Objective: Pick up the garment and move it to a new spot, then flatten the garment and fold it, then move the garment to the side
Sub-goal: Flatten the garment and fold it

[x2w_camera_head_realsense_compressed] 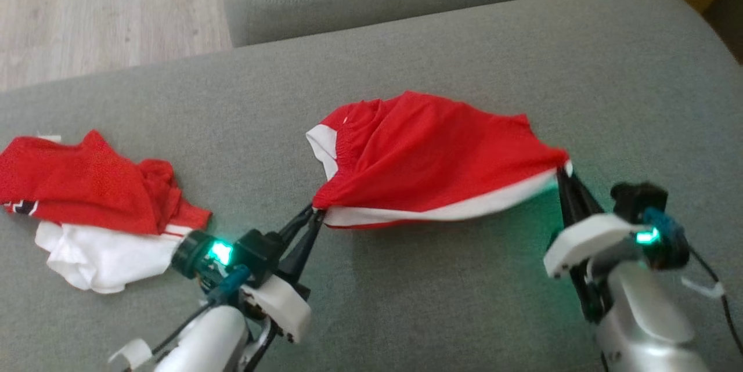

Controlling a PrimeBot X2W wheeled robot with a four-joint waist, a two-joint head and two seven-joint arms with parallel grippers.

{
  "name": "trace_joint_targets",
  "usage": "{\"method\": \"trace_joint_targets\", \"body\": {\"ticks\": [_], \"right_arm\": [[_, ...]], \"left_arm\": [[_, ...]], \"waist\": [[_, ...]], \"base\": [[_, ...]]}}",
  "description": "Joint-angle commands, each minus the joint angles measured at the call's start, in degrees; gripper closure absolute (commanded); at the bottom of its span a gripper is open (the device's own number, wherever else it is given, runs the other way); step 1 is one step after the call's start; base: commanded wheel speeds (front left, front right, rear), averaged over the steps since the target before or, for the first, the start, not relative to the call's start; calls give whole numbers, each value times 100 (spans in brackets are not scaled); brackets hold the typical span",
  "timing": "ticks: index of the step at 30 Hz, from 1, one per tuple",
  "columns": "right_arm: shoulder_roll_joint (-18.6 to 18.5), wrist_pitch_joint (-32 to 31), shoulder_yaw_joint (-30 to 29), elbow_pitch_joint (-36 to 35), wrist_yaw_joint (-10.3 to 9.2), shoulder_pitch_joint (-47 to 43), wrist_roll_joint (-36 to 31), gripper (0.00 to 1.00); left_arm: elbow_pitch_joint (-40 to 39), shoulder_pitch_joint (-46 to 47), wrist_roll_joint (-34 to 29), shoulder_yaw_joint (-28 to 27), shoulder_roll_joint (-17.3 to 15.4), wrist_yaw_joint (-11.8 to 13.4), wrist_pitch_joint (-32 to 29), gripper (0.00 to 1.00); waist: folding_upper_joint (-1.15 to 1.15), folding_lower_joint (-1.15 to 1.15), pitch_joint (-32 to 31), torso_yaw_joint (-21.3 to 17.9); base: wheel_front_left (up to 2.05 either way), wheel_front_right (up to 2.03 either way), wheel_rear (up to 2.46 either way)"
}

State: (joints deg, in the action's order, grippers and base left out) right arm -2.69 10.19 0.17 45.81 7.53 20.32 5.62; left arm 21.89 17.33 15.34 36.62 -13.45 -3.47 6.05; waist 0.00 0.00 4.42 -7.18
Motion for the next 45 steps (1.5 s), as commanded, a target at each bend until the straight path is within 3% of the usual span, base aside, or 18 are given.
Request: {"method": "trace_joint_targets", "body": {"ticks": [1, 10, 20, 36, 45], "right_arm": [[-19, 77, 214, -361, -4, 354, 141, 100], [-143, -448, 503, -2153, -4, 1163, 402, 100], [-409, -726, 376, -2854, -4, 2210, 366, 100], [-315, -1429, -9, -4047, -4, 479, 70, 100], [-175, -1754, -228, -3987, -4, 1256, 43, 100]], "left_arm": [[-255, 320, 12, -271, -192, 46, -20, 100], [-704, 1793, 50, -446, -650, -239, -765, 100], [-553, 3337, 146, -510, -874, -361, -988, 100], [-1688, 2038, 496, -356, -1235, -84, -1751, 100], [-1488, 2793, 685, -482, -1223, -155, -2157, 100]], "waist": [[0, 0, -98, -42], [0, 0, -500, -66], [0, 0, -780, -85], [0, 0, -652, 20], [0, 0, 45, -79]], "base": [[0, 0, 0], [0, 0, 0], [0, 0, 0], [0, 0, 0], [0, 0, 0]]}}
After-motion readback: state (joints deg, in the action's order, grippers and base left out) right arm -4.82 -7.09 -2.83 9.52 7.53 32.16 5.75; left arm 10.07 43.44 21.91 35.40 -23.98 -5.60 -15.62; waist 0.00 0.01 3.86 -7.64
